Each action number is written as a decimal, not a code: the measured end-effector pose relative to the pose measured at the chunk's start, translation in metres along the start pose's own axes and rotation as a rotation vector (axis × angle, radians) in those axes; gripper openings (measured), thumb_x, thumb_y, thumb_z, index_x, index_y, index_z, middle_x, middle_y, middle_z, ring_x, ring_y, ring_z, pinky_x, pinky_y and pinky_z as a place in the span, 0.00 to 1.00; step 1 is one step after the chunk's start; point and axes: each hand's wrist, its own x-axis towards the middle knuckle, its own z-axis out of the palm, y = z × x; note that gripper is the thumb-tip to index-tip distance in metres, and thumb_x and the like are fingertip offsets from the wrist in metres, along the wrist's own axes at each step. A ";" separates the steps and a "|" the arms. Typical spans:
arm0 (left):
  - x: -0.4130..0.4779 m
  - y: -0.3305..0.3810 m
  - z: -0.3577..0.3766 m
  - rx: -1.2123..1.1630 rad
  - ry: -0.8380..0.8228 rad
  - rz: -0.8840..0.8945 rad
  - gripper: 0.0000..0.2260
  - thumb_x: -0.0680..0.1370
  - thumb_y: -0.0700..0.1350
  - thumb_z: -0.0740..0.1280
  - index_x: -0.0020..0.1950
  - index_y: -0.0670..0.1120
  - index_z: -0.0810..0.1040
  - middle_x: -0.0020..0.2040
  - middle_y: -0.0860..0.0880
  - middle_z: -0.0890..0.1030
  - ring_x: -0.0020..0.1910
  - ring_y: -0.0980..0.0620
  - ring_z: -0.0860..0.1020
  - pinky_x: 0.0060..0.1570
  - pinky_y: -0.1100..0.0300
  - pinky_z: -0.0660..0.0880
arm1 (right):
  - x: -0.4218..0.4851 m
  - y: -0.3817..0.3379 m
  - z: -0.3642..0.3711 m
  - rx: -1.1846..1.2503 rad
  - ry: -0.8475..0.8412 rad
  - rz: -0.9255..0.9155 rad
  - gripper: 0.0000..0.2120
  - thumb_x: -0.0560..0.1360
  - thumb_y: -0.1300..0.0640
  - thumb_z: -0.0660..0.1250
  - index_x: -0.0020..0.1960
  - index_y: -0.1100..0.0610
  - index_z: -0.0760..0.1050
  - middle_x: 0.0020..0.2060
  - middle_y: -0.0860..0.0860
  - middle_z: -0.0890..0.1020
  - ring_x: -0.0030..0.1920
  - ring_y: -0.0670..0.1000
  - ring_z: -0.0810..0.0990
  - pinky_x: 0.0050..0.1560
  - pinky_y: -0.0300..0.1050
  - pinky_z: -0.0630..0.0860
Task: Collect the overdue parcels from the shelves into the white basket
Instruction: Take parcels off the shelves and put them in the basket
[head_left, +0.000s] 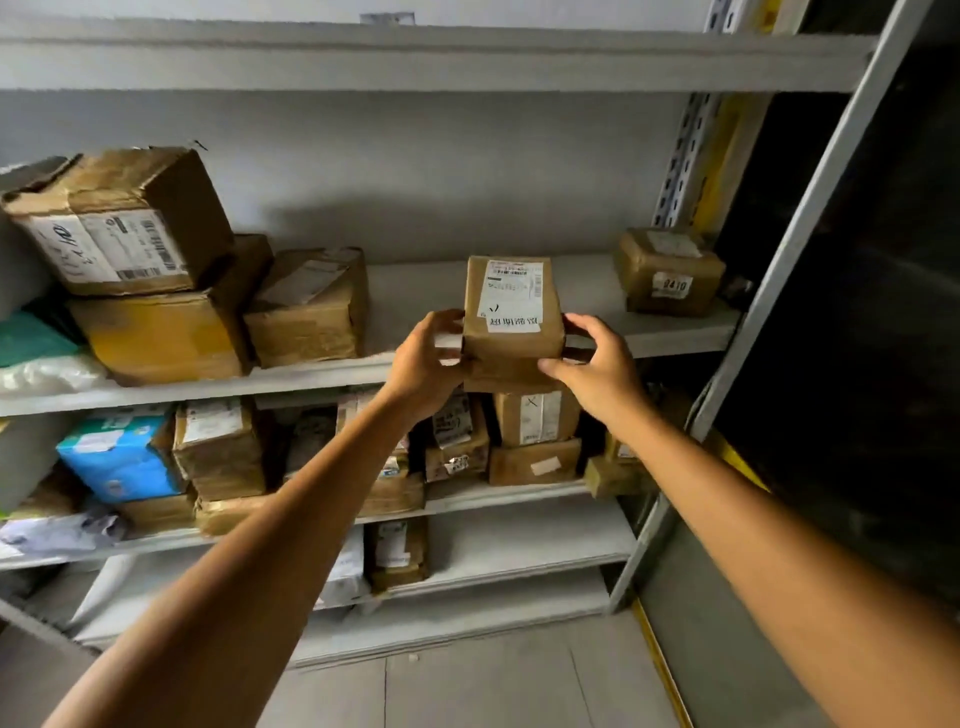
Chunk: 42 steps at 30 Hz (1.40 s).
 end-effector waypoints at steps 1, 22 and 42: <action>-0.005 0.000 0.008 -0.022 -0.028 0.003 0.29 0.71 0.32 0.75 0.69 0.45 0.71 0.62 0.49 0.77 0.49 0.56 0.80 0.37 0.69 0.78 | -0.007 0.006 -0.007 -0.007 0.009 0.010 0.31 0.71 0.59 0.76 0.71 0.51 0.70 0.67 0.49 0.73 0.63 0.44 0.70 0.59 0.41 0.70; -0.042 -0.036 0.086 -0.172 -0.567 0.226 0.28 0.70 0.32 0.75 0.66 0.46 0.70 0.59 0.50 0.78 0.55 0.58 0.80 0.54 0.60 0.80 | -0.152 0.061 -0.022 -0.035 0.449 0.277 0.31 0.70 0.67 0.75 0.70 0.55 0.70 0.56 0.45 0.78 0.48 0.28 0.78 0.44 0.25 0.75; -0.201 0.046 0.221 -0.410 -1.233 0.388 0.28 0.71 0.35 0.77 0.66 0.49 0.70 0.61 0.53 0.77 0.54 0.56 0.79 0.51 0.65 0.78 | -0.383 0.061 -0.077 -0.146 1.078 0.524 0.27 0.71 0.63 0.76 0.68 0.54 0.71 0.64 0.48 0.77 0.58 0.47 0.80 0.48 0.37 0.81</action>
